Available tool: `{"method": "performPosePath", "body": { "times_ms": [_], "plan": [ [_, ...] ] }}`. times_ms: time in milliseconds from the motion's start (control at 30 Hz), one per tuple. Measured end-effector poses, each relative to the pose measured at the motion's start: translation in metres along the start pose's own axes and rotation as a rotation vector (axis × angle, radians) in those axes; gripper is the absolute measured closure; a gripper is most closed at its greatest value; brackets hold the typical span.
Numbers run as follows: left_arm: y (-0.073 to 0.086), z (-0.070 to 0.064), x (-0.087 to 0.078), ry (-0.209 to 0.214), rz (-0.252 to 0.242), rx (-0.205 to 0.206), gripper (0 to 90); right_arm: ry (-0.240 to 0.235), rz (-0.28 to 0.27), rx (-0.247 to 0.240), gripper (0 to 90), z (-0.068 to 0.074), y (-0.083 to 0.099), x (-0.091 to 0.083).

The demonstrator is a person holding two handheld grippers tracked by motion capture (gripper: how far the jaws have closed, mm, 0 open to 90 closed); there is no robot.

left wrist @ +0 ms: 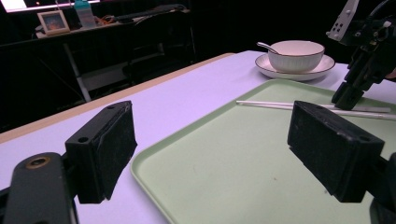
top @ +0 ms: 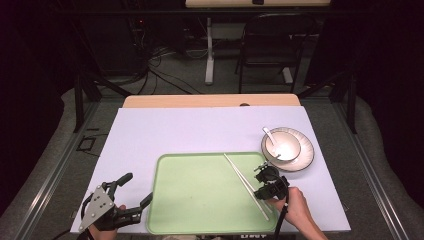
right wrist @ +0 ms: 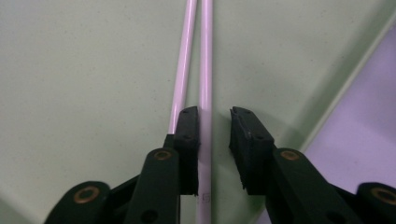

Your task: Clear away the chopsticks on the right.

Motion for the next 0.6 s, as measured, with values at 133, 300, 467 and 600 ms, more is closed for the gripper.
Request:
{"method": "performPosePath", "body": {
  "times_ms": [133, 300, 467, 600],
  "plan": [
    [0.0, 0.0, 0.0, 0.0, -0.001, -0.003, 15.3, 0.006, -0.028, -0.01, 65.8, 0.0, 0.0, 0.0],
    [0.0, 0.0, 0.0, 0.001, -0.002, -0.003, 15.3, 0.017, -0.106, -0.053, 39.8, -0.008, -0.002, -0.01],
    [0.0, 0.0, 0.0, -0.001, -0.002, -0.004, 15.3, 0.019, -0.215, -0.107, 22.7, -0.02, -0.006, -0.036],
    [0.001, 0.001, 0.0, -0.007, -0.002, -0.005, 15.3, 0.031, -0.358, -0.133, 13.2, -0.027, -0.007, -0.059]
  ]
}}
Point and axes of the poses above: each handheld gripper's, and its own axes: x roughly forward along the jaws, y roughly out of its underside, z roughly to its left, the point moved 6 cm from there along x, roughly forward along the jaws, and after that the axes turned 14 degrees about y, right-handed, at the moved point
